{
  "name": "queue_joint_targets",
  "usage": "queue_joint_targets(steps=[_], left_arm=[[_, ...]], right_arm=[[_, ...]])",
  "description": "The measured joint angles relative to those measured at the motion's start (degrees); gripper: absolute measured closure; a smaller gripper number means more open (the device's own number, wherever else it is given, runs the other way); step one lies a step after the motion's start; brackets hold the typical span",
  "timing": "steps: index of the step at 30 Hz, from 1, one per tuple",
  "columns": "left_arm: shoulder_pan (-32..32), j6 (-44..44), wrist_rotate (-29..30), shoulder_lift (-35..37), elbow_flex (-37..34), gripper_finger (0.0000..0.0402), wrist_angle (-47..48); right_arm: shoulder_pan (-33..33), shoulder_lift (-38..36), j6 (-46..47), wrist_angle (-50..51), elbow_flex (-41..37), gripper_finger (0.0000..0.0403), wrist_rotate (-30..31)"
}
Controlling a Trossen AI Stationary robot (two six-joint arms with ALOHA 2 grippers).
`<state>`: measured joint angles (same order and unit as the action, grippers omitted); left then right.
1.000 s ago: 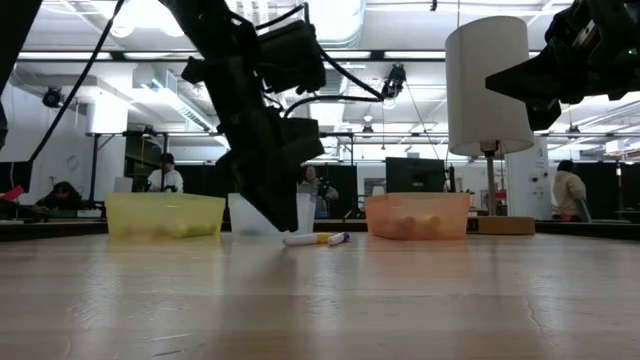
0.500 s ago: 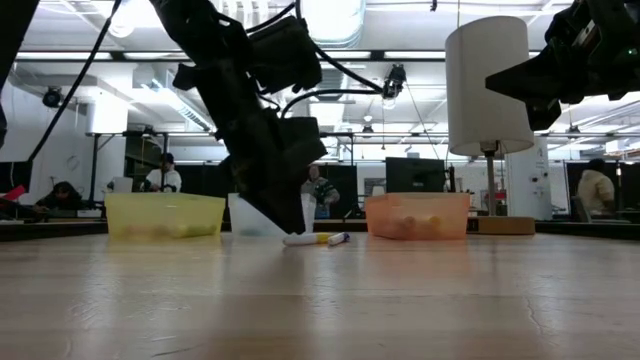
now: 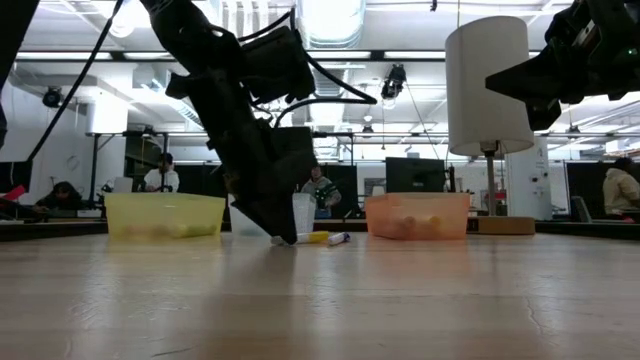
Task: Pick & Place Markers
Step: Put the small yellow highlighter pen into the transparent bin
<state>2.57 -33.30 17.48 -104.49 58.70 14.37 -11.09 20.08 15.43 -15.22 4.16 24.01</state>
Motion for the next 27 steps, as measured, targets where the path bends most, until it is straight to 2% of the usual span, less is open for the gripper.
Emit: queue_joint_targets(steps=[6,14,22,27], left_arm=[[0.0,0.1,-0.6,0.0,-0.2,0.0300,0.4],[0.0,1.0,-0.6,0.1,-0.7,0.0386,0.3],[1.4,2.1,-7.3,1.3,1.6,0.0380,3.4],[2.5,7.6,-5.8,4.7,2.7,0.0380,6.4]], right_arm=[[0.0,0.0,0.0,0.0,0.0,0.0394,0.0],[0.0,0.0,0.0,0.0,0.0,0.0394,0.0],[0.0,0.0,0.0,0.0,0.0,0.0394,0.0],[0.0,0.0,0.0,0.0,0.0,0.0394,0.0]])
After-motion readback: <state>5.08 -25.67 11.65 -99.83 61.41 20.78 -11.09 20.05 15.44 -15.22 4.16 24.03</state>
